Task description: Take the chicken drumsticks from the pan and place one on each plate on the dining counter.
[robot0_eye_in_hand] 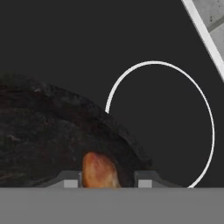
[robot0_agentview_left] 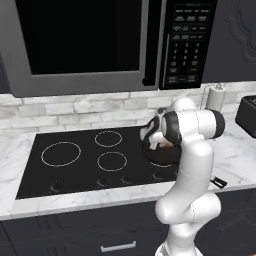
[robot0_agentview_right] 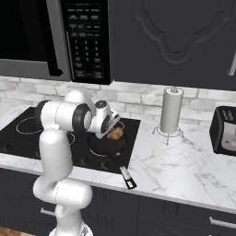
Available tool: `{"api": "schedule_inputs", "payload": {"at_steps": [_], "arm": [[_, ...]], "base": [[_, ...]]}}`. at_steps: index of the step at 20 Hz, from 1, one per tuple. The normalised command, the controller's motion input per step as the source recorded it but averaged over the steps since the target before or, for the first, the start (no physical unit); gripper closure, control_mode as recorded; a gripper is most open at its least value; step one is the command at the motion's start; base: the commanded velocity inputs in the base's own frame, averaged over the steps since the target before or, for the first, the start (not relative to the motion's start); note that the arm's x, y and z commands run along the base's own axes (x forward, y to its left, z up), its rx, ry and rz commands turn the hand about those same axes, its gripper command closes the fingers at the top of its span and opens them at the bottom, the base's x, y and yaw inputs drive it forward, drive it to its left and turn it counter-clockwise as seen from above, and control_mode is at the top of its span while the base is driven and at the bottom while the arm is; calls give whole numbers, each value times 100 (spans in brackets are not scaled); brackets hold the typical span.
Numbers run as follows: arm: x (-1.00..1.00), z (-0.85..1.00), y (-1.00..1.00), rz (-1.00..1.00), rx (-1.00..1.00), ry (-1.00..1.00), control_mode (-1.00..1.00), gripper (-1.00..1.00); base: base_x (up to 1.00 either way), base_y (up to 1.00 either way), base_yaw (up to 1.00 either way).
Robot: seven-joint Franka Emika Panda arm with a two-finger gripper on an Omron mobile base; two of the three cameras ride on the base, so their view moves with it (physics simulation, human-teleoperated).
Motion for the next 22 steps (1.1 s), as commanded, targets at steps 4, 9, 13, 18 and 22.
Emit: {"api": "schedule_inputs", "payload": {"at_steps": [4,9,13,18,22], "arm": [[-12,1,-13,2,0,1,-100,100],[-36,17,-10,3,0,0,-100,100],[-79,14,-13,1,0,-13,-100,100],[-64,32,-1,0,1,-22,-100,100],[-43,63,0,0,2,-16,-100,100]], "base": [[0,0,0],[0,0,0],[0,0,0],[0,0,0],[0,0,0]]}}
